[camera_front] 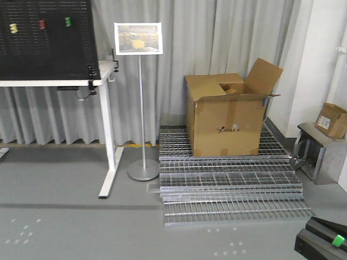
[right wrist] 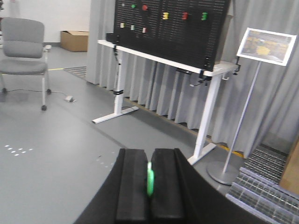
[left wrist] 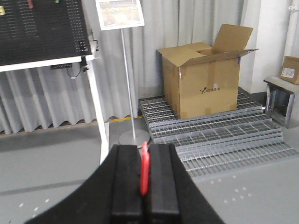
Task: Sort red and green spoons into left cabinet
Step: 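Turn the base toward the open white cabinet with the blue tray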
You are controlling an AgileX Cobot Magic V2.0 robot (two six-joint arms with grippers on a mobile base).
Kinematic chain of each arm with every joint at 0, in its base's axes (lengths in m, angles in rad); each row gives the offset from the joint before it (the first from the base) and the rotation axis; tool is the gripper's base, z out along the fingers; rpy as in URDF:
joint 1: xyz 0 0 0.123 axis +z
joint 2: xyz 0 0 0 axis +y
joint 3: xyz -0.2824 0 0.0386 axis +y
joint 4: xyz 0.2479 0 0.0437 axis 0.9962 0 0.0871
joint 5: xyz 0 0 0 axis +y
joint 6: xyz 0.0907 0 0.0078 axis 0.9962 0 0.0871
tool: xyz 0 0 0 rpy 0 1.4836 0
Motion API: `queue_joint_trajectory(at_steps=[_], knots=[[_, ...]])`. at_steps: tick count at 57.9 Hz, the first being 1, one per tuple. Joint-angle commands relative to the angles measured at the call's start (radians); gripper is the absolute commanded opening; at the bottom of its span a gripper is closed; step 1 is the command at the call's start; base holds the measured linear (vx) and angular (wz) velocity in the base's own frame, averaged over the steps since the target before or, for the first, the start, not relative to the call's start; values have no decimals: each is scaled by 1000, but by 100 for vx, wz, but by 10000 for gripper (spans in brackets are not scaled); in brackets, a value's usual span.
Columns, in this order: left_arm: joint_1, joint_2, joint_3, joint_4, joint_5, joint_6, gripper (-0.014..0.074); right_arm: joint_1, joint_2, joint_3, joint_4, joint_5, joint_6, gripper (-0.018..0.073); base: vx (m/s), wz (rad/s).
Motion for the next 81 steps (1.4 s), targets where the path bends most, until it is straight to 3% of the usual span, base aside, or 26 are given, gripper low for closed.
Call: queue_joint_trajectory(at_steps=[1, 38, 81], knots=[[-2, 5, -28, -8, -87, -5, -3, 0, 3, -30, 41, -17, -1, -3, 62, -21], [-2, 5, -28, -8, -87, -5, -3, 0, 3, -30, 41, -16, -1, -3, 59, -32], [-2, 9, -29, -8, -86, -5, -3, 0, 3, -30, 41, -16, -1, -3, 49, -58]])
